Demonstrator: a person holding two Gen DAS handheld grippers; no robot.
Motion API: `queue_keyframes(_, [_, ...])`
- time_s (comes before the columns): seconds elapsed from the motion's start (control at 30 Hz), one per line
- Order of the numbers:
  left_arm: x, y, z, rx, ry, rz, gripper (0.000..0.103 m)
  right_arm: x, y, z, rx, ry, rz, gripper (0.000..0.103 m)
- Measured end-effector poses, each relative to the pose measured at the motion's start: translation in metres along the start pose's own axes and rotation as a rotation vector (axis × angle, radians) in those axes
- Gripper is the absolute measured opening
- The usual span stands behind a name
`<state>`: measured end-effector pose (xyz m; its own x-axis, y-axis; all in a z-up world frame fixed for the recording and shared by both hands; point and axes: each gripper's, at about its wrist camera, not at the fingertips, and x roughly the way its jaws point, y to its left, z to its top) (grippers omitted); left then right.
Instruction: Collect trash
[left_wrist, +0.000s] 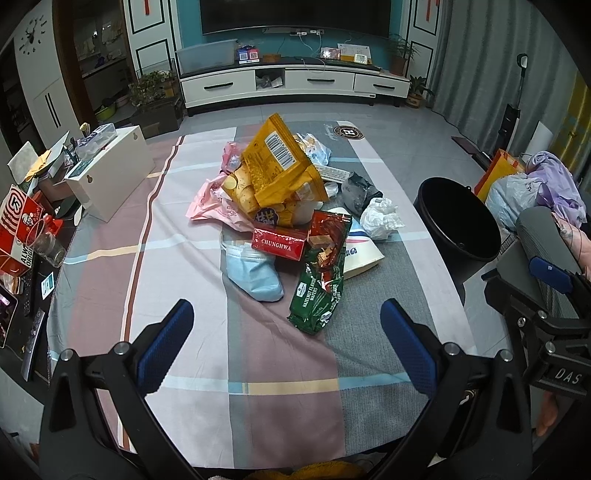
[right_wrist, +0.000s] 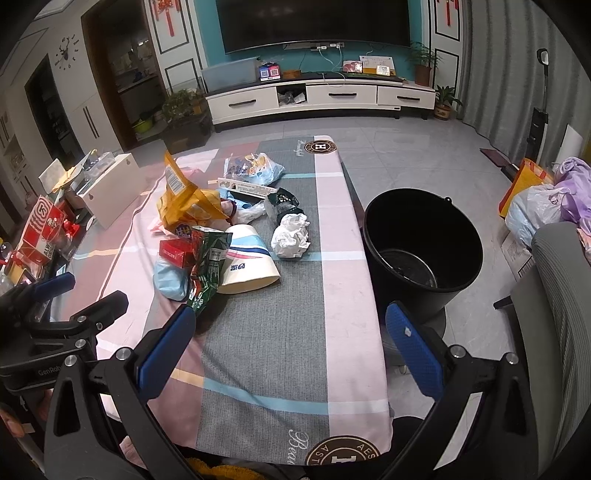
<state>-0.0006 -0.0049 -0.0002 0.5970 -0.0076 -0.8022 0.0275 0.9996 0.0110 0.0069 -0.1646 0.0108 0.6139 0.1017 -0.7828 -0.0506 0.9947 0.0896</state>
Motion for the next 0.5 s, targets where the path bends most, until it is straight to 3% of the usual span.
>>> queue_keyframes(0.5, [0.0001,-0.0068,0.0016,0.012,0.002,-0.005,0.101,0.0001,-0.0008,0.001,0.005,-0.007,-0.009,0.101])
